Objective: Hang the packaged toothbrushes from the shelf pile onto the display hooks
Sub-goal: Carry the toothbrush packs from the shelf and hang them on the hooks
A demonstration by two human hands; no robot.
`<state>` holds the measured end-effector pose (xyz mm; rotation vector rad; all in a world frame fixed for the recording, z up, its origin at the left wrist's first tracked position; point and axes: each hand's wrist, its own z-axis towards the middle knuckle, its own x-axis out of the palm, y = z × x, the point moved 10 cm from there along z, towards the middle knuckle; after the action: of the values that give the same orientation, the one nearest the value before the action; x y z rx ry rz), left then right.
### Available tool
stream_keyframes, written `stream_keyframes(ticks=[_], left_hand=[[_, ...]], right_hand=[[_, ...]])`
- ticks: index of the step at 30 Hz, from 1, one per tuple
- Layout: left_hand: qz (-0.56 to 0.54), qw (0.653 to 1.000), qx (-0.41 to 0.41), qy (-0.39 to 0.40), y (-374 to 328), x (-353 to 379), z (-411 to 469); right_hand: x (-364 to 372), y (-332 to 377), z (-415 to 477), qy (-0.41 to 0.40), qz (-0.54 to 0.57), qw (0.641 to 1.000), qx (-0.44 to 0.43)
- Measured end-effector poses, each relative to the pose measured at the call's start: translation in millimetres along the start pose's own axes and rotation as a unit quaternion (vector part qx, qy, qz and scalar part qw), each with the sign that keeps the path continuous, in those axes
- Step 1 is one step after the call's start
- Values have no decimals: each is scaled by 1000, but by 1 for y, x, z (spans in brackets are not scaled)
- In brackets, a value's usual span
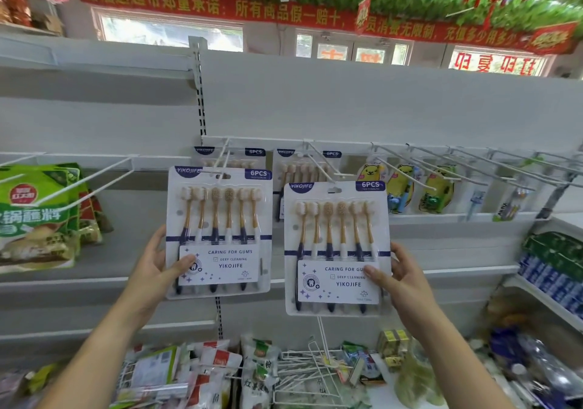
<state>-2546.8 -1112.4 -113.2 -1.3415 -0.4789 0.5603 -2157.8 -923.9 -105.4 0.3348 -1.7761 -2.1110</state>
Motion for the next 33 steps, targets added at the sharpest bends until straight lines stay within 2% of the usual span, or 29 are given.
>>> stream_keyframes(ticks=[9,16,33], left_hand=[[9,1000,-2,-6,1,5,7],[-10,1000,0,-11,3,9,8],[4,999,16,-34,13,16,51]], right_hand=[[-2,-2,-15,12,6,1000,4],[-6,8,-4,-17,11,1000,-3],[17,-14,81,-50,-14,999,-17]])
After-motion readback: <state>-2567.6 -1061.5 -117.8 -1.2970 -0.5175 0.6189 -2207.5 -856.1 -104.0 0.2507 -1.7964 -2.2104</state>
